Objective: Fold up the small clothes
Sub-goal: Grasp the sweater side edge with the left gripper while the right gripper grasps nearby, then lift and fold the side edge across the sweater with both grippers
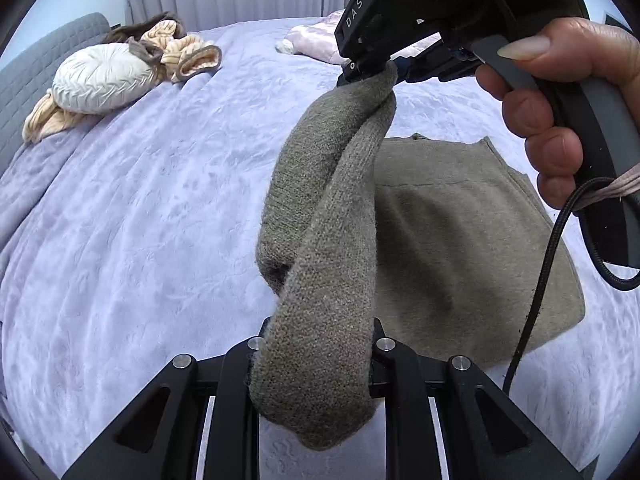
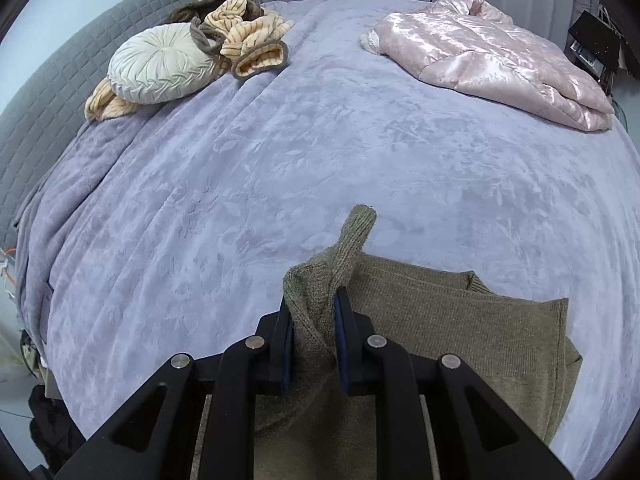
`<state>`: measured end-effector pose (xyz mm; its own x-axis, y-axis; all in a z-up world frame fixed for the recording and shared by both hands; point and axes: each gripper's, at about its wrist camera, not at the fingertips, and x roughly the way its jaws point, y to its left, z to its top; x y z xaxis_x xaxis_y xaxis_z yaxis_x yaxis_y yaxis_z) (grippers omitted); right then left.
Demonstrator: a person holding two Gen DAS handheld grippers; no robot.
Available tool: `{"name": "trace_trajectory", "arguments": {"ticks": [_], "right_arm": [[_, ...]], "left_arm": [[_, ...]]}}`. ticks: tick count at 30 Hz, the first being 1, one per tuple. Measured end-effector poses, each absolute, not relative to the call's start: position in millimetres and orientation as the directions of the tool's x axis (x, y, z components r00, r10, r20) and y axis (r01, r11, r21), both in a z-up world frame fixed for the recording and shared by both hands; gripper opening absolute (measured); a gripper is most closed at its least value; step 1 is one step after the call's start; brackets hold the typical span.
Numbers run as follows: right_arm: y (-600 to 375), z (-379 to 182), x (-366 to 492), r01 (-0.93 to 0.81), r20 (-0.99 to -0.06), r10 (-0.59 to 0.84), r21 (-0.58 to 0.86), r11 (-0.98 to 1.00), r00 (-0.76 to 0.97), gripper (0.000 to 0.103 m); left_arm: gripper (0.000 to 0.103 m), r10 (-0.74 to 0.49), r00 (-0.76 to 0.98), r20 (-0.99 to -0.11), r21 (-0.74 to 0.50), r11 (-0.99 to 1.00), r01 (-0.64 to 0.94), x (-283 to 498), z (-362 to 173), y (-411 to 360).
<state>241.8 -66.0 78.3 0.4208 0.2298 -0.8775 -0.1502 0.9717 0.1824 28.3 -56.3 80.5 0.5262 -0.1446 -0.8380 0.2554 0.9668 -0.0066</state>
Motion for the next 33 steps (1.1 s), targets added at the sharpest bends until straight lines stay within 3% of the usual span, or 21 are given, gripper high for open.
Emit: {"name": "trace_trajectory", "arguments": {"ticks": [19, 33], "right_arm": [[-176, 83, 210, -0.13, -0.852, 0.269, 0.236, 0.963, 0.449, 0.019], [-219, 81, 206, -0.234, -0.829, 0.342, 0.261, 0.937, 0.443, 0.019]], "left_arm": [[0.021, -0.109, 0.501, -0.859, 0.073, 0.942, 0.329, 22, 51, -131], [0.021, 0.05, 0.5, -0.865, 0.232, 0.923, 0.309, 34, 45, -177]]}}
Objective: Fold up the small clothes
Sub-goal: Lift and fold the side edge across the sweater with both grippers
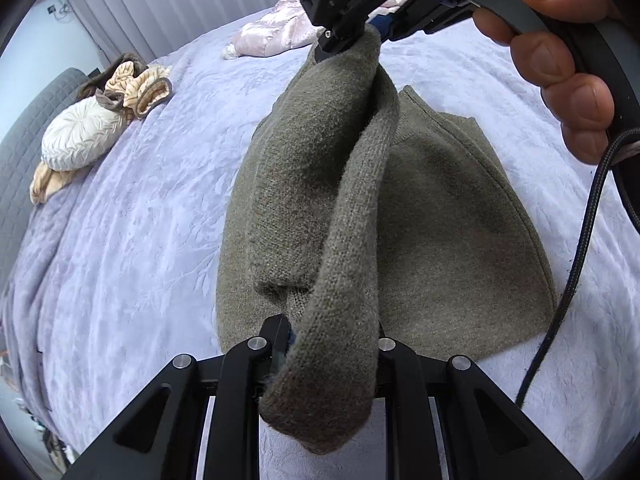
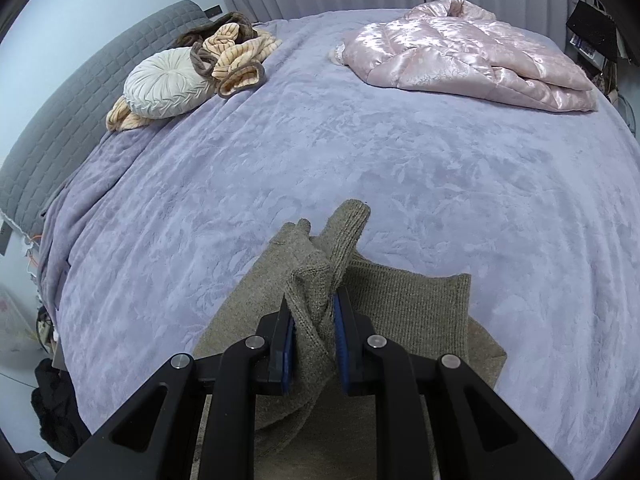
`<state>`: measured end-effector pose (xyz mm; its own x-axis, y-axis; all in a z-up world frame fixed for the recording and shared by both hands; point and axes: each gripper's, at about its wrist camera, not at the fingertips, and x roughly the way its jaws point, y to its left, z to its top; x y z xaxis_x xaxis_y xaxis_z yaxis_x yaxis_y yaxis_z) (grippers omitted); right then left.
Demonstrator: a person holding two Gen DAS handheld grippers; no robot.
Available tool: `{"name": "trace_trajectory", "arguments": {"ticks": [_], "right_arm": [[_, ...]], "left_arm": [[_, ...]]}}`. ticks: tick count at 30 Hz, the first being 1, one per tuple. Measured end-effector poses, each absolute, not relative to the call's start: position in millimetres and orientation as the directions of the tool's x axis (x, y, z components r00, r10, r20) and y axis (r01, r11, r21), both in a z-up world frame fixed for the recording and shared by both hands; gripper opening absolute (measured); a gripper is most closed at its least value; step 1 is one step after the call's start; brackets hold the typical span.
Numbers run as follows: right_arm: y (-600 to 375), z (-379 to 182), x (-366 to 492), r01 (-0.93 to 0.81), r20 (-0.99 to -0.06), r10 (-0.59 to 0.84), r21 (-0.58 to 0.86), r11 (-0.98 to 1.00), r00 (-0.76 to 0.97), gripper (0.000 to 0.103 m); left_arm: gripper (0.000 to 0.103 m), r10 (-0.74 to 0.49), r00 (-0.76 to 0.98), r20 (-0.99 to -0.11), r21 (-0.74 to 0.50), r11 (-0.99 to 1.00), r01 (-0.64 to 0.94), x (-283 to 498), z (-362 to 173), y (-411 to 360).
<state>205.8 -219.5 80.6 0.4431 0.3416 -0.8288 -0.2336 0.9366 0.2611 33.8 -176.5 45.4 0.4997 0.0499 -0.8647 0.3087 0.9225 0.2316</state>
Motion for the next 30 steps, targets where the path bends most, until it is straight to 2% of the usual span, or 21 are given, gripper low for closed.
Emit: {"name": "trace_trajectory", "arguments": {"ticks": [11, 20, 30], "right_arm": [[-268, 65, 208, -0.287, -0.804, 0.406, 0.304, 0.908, 0.434, 0.019], [-316, 33, 198, -0.244, -0.762, 0.469, 0.401, 0.883, 0.447, 0.019], [-360, -11, 194, -0.122, -0.748, 0.476, 0.479, 0.87, 0.462, 0.015]], "left_arm": [[0.021, 0.162, 0.497, -0.853, 0.367, 0.863, 0.348, 35, 26, -239], [0.021, 0.224, 0.516, -0.827, 0.45, 0.814, 0.368, 33, 2, -262], [0.021, 0.323, 0.582, -0.746, 0.582, 0.742, 0.334, 33, -22, -274]]}}
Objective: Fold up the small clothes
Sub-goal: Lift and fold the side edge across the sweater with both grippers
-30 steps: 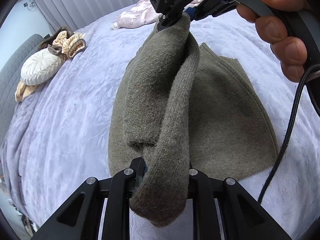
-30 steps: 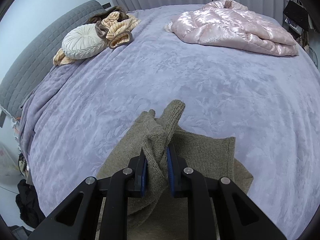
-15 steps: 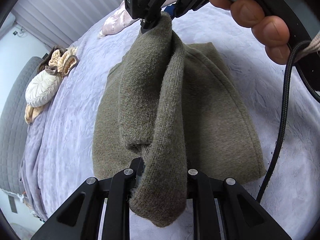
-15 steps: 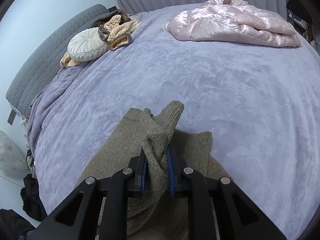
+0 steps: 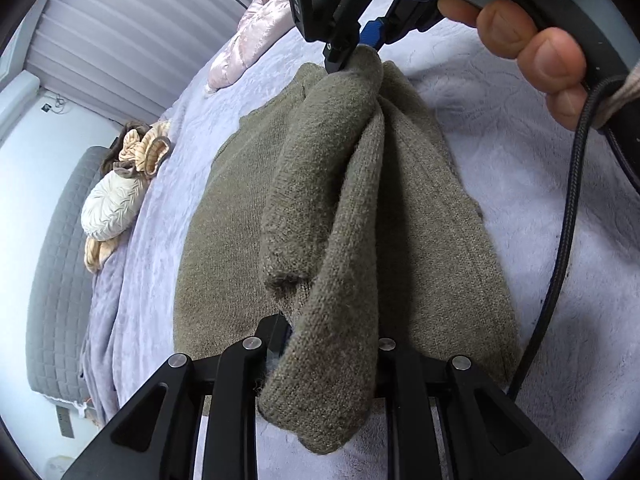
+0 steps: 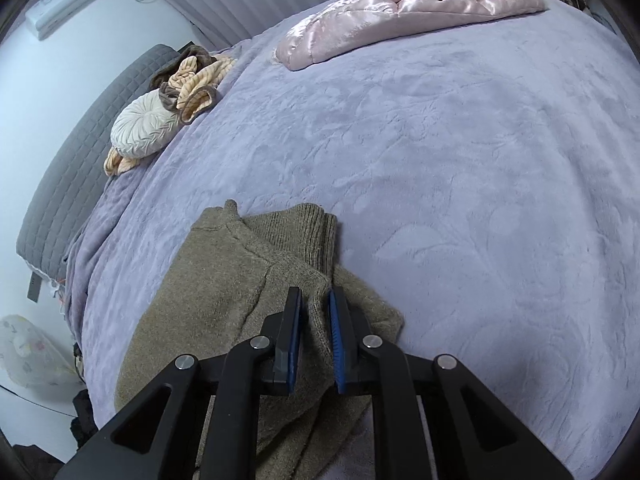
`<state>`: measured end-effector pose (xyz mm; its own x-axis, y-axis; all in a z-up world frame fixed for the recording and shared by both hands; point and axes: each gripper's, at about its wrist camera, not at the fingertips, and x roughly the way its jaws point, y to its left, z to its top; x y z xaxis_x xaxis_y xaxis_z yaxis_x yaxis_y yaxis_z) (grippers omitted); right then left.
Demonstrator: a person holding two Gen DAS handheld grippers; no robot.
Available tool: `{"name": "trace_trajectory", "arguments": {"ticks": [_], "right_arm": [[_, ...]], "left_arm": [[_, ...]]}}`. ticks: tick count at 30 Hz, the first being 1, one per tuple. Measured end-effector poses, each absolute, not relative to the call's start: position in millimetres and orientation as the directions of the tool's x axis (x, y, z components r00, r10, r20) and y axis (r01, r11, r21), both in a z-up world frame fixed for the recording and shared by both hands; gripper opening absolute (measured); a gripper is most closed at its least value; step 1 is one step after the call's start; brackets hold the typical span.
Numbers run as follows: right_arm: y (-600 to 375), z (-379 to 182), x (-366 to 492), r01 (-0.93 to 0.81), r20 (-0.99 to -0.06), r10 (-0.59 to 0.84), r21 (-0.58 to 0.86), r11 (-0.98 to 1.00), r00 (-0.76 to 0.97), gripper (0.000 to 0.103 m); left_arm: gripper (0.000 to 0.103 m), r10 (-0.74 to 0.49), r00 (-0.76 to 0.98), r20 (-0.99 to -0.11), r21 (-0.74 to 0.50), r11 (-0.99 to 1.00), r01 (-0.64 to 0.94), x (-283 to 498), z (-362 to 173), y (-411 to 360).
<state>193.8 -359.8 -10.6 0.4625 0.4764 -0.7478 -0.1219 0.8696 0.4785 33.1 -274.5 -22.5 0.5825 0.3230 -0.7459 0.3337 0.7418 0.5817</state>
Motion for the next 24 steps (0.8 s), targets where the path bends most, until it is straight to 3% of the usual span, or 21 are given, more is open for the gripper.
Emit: {"name": "trace_trajectory", "arguments": {"ticks": [3, 7, 9, 11, 14, 15, 16, 17, 19, 21, 22, 24], "right_arm": [[-371, -8, 187, -0.103, -0.715, 0.516, 0.537, 0.837, 0.471, 0.015], [-387, 0, 172, -0.075, -0.681, 0.556, 0.599, 0.797, 0.476, 0.03], [-387, 5, 162, -0.098, -0.668, 0.575, 0.609, 0.787, 0.471, 0.039], [-383, 6, 153, -0.119, -0.667, 0.602, 0.621, 0.775, 0.44, 0.063], [-370, 0, 149, -0.135, -0.683, 0.613, 0.617, 0.775, 0.398, 0.069], [-367, -2, 150, -0.139, -0.682, 0.613, 0.616, 0.775, 0.398, 0.067], [-363, -4, 153, -0.142, -0.678, 0.62, 0.622, 0.77, 0.394, 0.051], [-357, -7, 157, -0.146, -0.68, 0.63, 0.628, 0.764, 0.375, 0.027], [-347, -13, 163, -0.135, -0.725, 0.597, 0.591, 0.795, 0.344, 0.011], [-347, -6, 164, -0.161, -0.73, 0.566, 0.55, 0.819, 0.383, 0.01], [-349, -4, 164, -0.159, -0.732, 0.551, 0.537, 0.829, 0.401, 0.01], [-355, -11, 166, -0.123, -0.742, 0.539, 0.539, 0.833, 0.398, 0.01]], "left_arm": [[0.021, 0.332, 0.58, -0.744, 0.587, 0.739, 0.33, 36, -23, -275], [0.021, 0.327, 0.558, -0.763, 0.566, 0.755, 0.331, 39, -19, -272], [0.021, 0.322, 0.544, -0.775, 0.549, 0.769, 0.327, 38, -18, -279], [0.021, 0.317, 0.534, -0.784, 0.537, 0.778, 0.326, 41, -15, -279], [0.021, 0.324, 0.531, -0.783, 0.54, 0.778, 0.321, 41, -17, -280], [0.021, 0.327, 0.531, -0.782, 0.544, 0.774, 0.324, 41, -17, -281], [0.021, 0.325, 0.53, -0.783, 0.543, 0.774, 0.327, 42, -16, -281], [0.021, 0.319, 0.529, -0.787, 0.536, 0.777, 0.329, 41, -14, -282], [0.021, 0.306, 0.535, -0.788, 0.532, 0.776, 0.339, 40, -11, -286], [0.029, 0.302, 0.532, -0.791, 0.53, 0.773, 0.348, 42, -14, -288], [0.044, 0.298, 0.515, -0.804, 0.517, 0.778, 0.357, 44, -19, -288], [0.048, 0.31, 0.519, -0.796, 0.531, 0.77, 0.354, 45, -27, -287]]}}
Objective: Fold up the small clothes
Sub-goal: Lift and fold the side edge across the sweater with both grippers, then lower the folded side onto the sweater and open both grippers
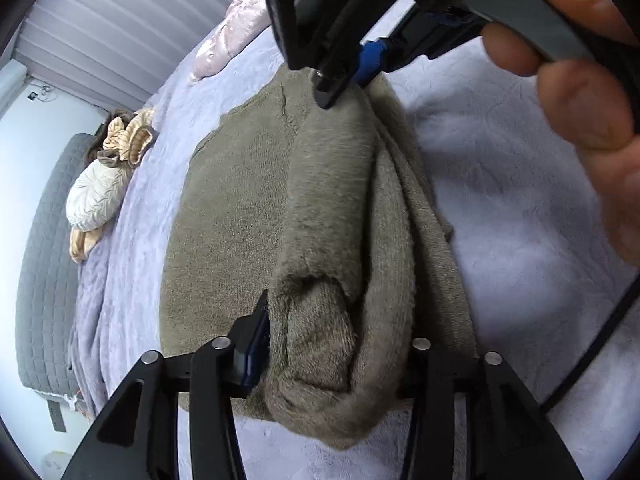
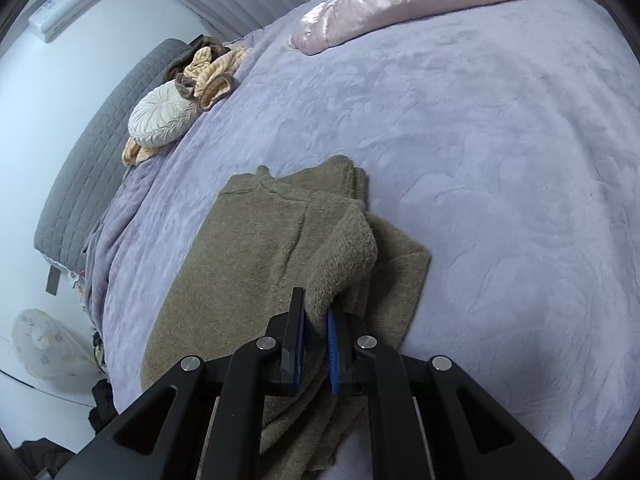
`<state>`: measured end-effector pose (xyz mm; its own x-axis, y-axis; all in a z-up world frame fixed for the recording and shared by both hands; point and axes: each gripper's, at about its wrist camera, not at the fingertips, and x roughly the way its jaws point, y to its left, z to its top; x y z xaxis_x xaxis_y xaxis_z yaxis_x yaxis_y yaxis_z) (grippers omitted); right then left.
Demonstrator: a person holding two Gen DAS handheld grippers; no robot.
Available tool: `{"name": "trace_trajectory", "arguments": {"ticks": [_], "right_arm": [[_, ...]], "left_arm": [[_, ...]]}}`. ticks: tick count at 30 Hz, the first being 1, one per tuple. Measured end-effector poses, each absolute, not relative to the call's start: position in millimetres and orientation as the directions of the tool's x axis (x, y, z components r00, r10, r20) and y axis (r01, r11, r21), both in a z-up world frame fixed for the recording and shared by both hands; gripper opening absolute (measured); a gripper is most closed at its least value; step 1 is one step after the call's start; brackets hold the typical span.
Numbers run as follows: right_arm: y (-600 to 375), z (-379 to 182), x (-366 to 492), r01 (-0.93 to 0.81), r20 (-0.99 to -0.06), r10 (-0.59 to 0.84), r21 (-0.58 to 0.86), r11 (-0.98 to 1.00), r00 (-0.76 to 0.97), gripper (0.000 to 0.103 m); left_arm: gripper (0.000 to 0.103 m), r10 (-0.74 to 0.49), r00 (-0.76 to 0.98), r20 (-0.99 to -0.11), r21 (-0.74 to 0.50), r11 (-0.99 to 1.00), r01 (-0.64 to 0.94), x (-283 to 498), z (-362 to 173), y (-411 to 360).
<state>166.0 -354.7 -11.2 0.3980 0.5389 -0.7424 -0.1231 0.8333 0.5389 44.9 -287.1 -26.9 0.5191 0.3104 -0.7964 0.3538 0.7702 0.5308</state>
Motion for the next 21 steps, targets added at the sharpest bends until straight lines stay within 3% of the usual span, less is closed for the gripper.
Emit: {"name": "trace_trajectory", "arguments": {"ticks": [3, 5, 7, 11, 15, 18, 21], "right_arm": [[-359, -21, 161, -0.086, -0.758, 0.526, 0.538, 0.839, 0.385, 0.018], [-369, -19, 154, -0.046, -0.754, 0.52, 0.551, 0.833, 0.402, 0.057], [-382, -12, 144, -0.004, -0.744, 0.494, 0.552, 0.834, 0.449, 0.071], [-401, 13, 109, 0.02, -0.704, 0.488, 0.579, 0.815, 0.516, 0.071], [-383, 46, 57, -0.073, -0.699, 0.459, 0.507, 0.859, 0.548, 0.071], [-355, 58, 33, -0.13, -0.703, 0.448, 0.458, 0.879, 0.553, 0.071], [-327, 62, 30, -0.203, -0.622, 0.574, 0.565, 0.8, 0.533, 0.071]], "left_arm": [[0.052, 0.304, 0.545, -0.781, 0.547, 0.755, 0.362, 40, -25, -286], [0.072, 0.294, 0.546, -0.784, 0.534, 0.768, 0.353, 38, -19, -281], [0.081, 0.236, 0.537, -0.81, 0.47, 0.809, 0.354, 35, -6, -273], [0.081, 0.019, 0.493, -0.87, 0.277, 0.845, 0.458, 5, 20, -246], [0.082, -0.19, 0.416, -0.889, 0.06, 0.853, 0.518, -21, 31, -194], [0.081, -0.229, 0.412, -0.882, -0.029, 0.899, 0.437, -12, 31, -150], [0.081, -0.277, 0.381, -0.882, -0.154, 0.934, 0.322, 10, 27, -116]]}}
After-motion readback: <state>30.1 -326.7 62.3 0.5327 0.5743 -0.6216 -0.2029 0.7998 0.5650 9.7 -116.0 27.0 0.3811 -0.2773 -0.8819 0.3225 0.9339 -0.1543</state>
